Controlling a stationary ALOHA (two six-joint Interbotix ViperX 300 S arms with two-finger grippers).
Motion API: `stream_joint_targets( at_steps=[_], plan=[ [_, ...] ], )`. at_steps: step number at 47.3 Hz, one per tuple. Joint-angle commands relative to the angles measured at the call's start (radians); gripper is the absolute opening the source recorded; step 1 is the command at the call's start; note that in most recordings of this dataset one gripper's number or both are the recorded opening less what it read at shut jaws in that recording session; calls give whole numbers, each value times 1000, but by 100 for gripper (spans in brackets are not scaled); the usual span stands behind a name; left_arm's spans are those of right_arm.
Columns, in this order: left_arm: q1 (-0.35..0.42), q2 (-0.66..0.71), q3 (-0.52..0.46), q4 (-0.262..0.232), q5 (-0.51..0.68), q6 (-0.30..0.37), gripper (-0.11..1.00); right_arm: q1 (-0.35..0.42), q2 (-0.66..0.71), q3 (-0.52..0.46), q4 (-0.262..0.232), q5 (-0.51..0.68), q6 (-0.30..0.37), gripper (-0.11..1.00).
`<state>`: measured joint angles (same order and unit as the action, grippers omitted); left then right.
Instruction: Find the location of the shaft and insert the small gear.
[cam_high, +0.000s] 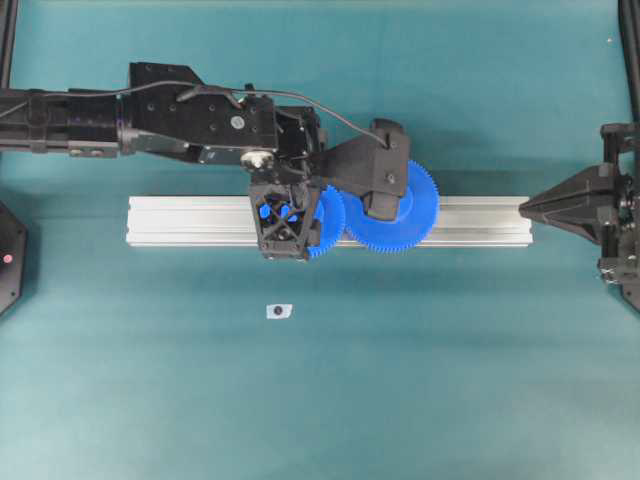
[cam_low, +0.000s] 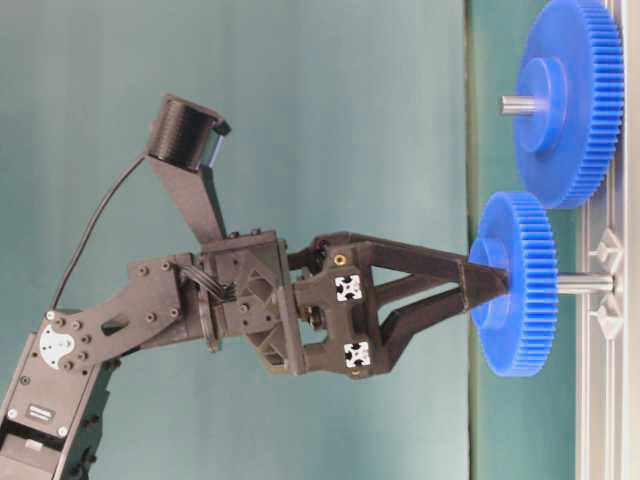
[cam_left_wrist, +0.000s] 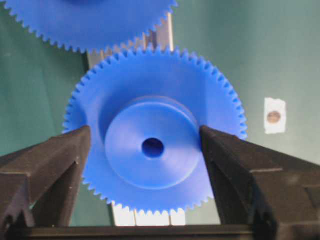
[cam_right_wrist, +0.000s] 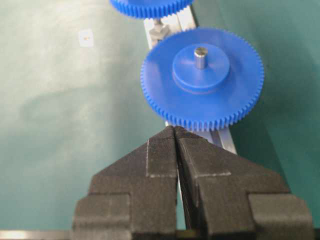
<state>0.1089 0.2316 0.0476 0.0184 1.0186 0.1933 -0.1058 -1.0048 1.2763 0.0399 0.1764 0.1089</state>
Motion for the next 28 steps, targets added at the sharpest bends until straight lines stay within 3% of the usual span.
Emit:
stream_joint_targets(
  at_steps=[1, 28],
  plan=[
    [-3, -26, -31, 5, -3, -2, 80, -3, 6, -11, -2, -9, 8, 4],
    [-74, -46, -28, 5, 0, -66, 79, -3, 6, -11, -2, -8, 9, 4]
  ],
)
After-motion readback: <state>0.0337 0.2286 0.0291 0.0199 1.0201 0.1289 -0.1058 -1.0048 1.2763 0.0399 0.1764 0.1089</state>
